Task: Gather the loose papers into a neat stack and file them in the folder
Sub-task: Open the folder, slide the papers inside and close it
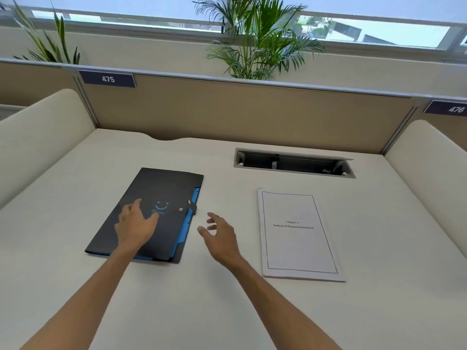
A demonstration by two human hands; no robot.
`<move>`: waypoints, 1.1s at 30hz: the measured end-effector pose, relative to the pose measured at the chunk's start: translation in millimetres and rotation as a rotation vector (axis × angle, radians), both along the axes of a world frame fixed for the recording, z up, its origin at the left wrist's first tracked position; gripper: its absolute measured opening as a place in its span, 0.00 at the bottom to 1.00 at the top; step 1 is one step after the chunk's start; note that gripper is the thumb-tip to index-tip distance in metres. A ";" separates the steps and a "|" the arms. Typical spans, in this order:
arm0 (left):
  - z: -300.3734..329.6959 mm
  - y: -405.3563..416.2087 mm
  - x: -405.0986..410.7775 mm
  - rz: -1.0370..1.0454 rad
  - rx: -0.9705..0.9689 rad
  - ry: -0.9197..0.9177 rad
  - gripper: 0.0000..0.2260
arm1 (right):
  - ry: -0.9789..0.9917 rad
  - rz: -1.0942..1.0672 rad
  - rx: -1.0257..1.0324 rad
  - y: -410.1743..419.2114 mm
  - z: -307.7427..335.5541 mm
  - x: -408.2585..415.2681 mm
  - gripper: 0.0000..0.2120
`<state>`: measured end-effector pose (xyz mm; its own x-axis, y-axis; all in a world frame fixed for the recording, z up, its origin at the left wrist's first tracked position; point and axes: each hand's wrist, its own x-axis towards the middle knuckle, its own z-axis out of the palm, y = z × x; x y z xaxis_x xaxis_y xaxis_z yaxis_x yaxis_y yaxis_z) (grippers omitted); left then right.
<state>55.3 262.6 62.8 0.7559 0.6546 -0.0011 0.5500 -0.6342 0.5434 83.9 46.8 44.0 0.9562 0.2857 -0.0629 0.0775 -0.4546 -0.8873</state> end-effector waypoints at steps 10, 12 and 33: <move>-21.7 55.7 -17.7 0.145 -0.009 0.235 0.29 | 0.357 0.079 0.091 34.5 -13.9 -14.5 0.37; -26.6 60.8 -21.4 0.155 -0.025 0.246 0.28 | 0.402 0.067 0.103 38.3 -15.0 -14.6 0.38; -35.4 89.3 -17.6 0.177 -0.622 0.027 0.14 | 0.445 -0.078 0.163 38.1 -22.2 -10.8 0.19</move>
